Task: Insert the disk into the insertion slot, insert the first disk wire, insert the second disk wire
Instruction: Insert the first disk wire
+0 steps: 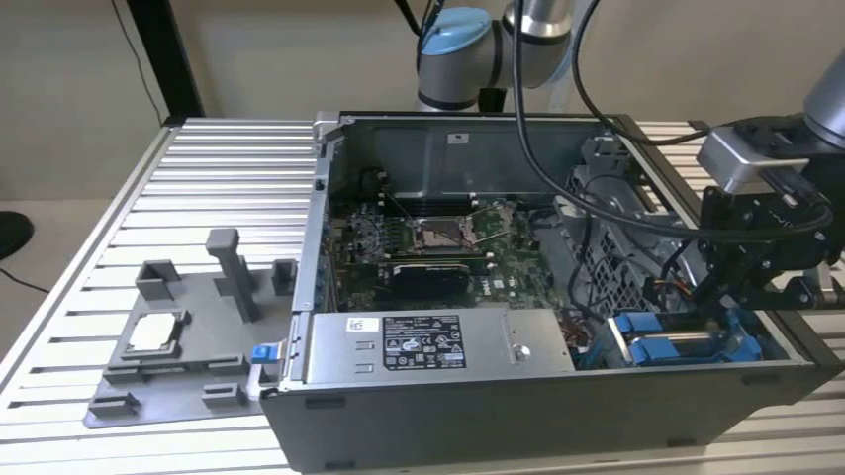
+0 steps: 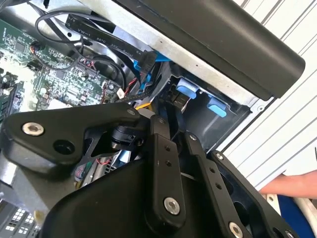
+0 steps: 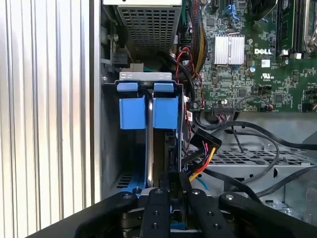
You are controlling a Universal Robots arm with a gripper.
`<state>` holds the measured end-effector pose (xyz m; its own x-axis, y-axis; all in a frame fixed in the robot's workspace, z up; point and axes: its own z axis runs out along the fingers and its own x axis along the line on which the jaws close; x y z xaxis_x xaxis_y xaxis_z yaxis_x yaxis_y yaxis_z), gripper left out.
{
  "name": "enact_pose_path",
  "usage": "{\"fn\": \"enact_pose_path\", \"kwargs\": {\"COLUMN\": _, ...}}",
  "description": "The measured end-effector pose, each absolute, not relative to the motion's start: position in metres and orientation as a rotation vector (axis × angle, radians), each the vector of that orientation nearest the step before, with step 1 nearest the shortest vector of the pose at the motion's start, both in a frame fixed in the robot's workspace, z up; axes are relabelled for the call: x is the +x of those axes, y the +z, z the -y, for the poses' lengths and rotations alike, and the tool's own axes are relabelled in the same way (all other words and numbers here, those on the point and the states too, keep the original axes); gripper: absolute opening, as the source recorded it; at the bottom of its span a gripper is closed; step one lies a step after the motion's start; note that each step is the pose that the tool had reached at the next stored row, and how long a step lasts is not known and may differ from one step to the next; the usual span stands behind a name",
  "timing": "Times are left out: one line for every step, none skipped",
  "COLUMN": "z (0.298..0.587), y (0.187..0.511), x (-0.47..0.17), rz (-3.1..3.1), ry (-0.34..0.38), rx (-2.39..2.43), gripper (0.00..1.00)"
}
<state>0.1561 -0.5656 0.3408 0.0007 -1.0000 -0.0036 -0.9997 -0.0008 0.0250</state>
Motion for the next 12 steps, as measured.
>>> {"fn": "enact_pose_path", "kwargs": {"z": 0.5656, "y": 0.3406, "x": 0.1561, "rz": 2.209, "ry": -0.031, "rx": 2.213, "gripper": 0.00}}
{"fn": "enact_pose_path", "kwargs": {"z": 0.5656, "y": 0.3404, "x": 0.1559, "rz": 2.208, "ry": -0.030, "rx": 2.215, "gripper": 0.00}}
{"fn": "enact_pose_path", "kwargs": {"z": 0.5656, "y": 0.3401, "x": 0.1558, "rz": 2.207, "ry": -0.029, "rx": 2.217, "gripper": 0.00}}
{"fn": "enact_pose_path", "kwargs": {"z": 0.5656, "y": 0.3399, "x": 0.1557, "rz": 2.207, "ry": -0.028, "rx": 2.218, "gripper": 0.00}}
{"fn": "enact_pose_path", "kwargs": {"z": 0.5656, "y": 0.3396, "x": 0.1556, "rz": 2.206, "ry": -0.027, "rx": 2.219, "gripper": 0.00}}
{"fn": "enact_pose_path", "kwargs": {"z": 0.5656, "y": 0.3393, "x": 0.1555, "rz": 2.206, "ry": -0.026, "rx": 2.220, "gripper": 0.00}}
{"fn": "enact_pose_path", "kwargs": {"z": 0.5656, "y": 0.3389, "x": 0.1554, "rz": 2.206, "ry": -0.025, "rx": 2.221, "gripper": 0.00}}
{"fn": "enact_pose_path", "kwargs": {"z": 0.5656, "y": 0.3385, "x": 0.1553, "rz": 2.206, "ry": -0.024, "rx": 2.222, "gripper": 0.00}}
{"fn": "enact_pose_path", "kwargs": {"z": 0.5656, "y": 0.3379, "x": 0.1552, "rz": 2.206, "ry": -0.023, "rx": 2.223, "gripper": 0.00}}
{"fn": "enact_pose_path", "kwargs": {"z": 0.5656, "y": 0.3373, "x": 0.1550, "rz": 2.206, "ry": -0.022, "rx": 2.224, "gripper": 0.00}}
{"fn": "enact_pose_path", "kwargs": {"z": 0.5656, "y": 0.3365, "x": 0.1548, "rz": 2.206, "ry": -0.022, "rx": 2.224, "gripper": 0.00}}
{"fn": "enact_pose_path", "kwargs": {"z": 0.5656, "y": 0.3356, "x": 0.1546, "rz": 2.206, "ry": -0.021, "rx": 2.225, "gripper": 0.00}}
